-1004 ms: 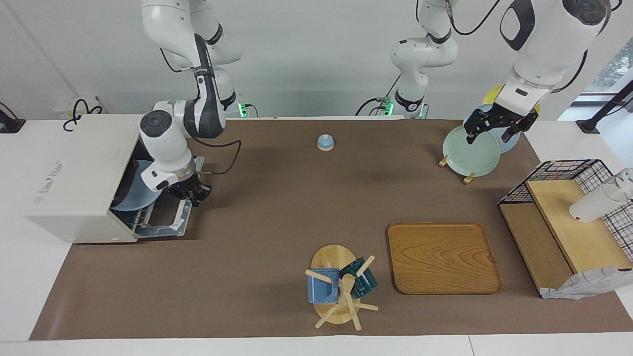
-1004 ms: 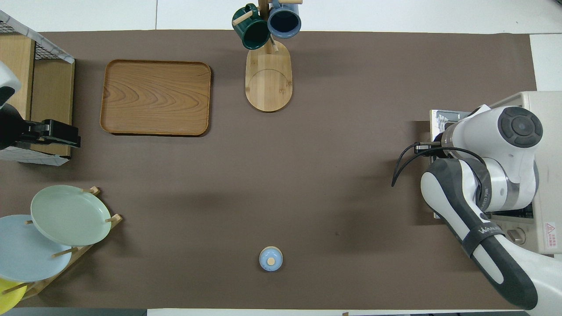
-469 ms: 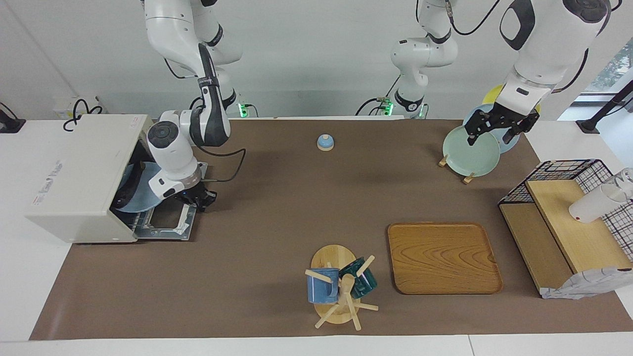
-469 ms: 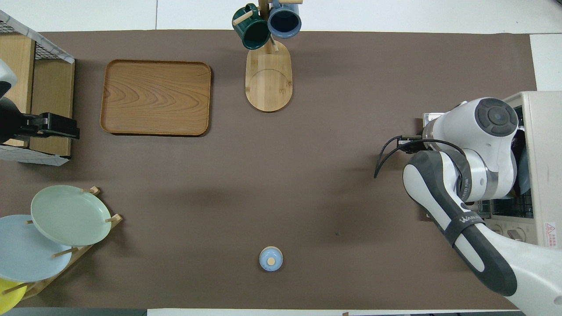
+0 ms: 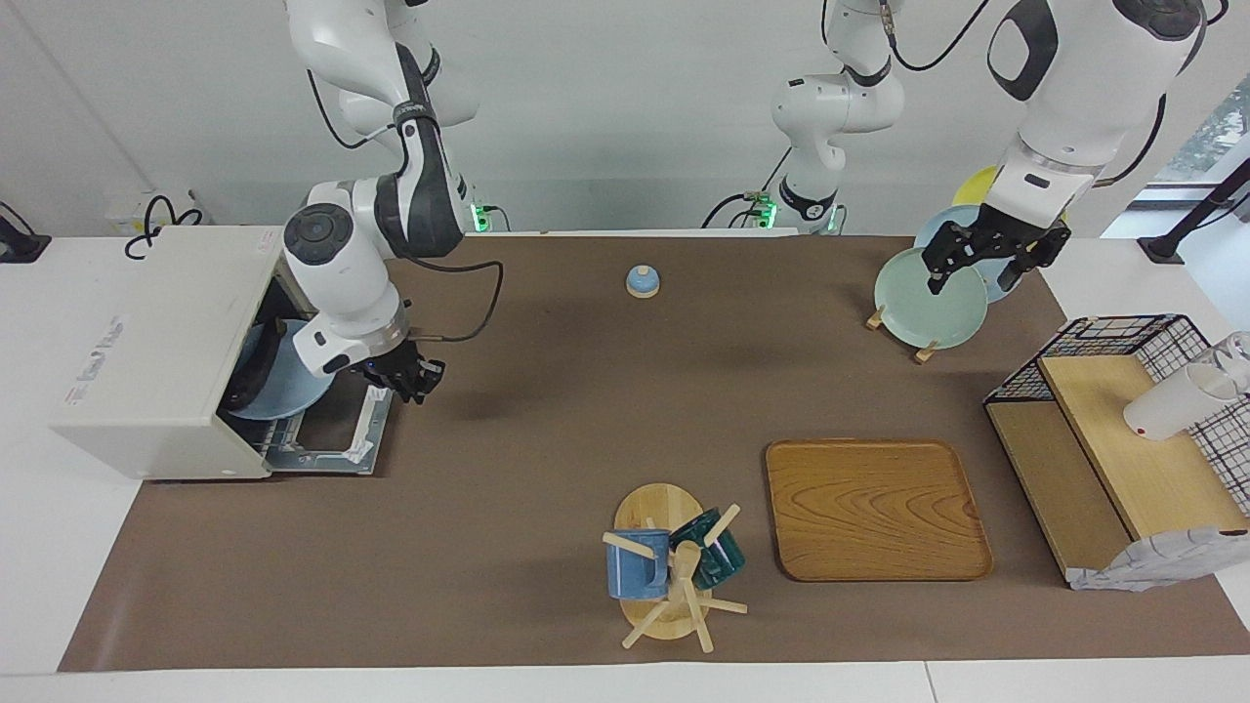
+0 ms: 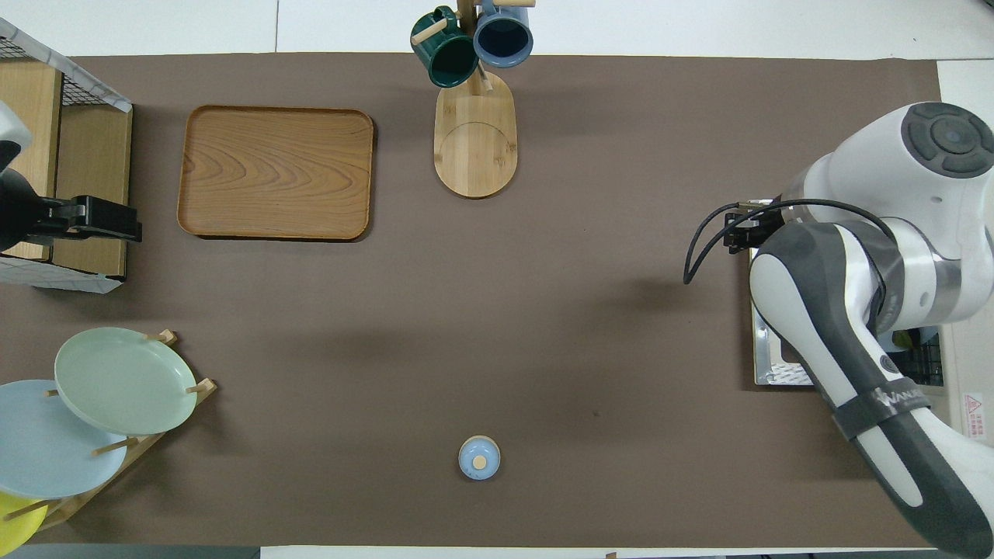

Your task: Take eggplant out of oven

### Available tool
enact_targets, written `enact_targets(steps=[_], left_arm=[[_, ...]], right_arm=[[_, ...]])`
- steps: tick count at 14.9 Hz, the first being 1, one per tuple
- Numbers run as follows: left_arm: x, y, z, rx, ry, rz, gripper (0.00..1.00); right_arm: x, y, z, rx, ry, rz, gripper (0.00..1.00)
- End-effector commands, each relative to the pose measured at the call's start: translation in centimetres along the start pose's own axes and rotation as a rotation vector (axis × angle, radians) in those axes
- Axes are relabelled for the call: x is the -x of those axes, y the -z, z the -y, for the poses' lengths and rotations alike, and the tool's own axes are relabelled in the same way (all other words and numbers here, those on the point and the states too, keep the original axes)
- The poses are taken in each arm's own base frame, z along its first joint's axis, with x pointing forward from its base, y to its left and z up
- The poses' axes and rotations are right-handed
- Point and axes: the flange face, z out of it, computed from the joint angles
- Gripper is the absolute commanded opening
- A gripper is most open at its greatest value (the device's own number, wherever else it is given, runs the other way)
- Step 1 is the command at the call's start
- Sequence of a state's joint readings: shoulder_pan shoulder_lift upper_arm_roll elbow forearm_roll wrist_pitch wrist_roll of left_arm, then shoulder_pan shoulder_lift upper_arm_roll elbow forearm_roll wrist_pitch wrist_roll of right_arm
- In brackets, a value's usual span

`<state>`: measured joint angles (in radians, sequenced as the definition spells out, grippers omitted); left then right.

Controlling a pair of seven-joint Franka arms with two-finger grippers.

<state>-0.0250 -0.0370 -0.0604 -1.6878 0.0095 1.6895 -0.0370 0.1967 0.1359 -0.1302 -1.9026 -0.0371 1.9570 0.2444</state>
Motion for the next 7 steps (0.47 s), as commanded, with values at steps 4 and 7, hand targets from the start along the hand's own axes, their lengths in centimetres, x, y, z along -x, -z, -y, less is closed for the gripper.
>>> enact_targets(steps=[4, 7], left_arm=[[0.4, -0.8, 0.2, -0.021, -0.001, 0.005, 1.00], [1.3, -1.5, 0.3, -0.024, -0.001, 0.036, 1.00]], right_arm=[[0.9, -1.2, -3.8, 0.051, 0.011, 0.030, 0.50], [1.3, -2.5, -6.6, 0.040, 0.050, 0.024, 0.50]])
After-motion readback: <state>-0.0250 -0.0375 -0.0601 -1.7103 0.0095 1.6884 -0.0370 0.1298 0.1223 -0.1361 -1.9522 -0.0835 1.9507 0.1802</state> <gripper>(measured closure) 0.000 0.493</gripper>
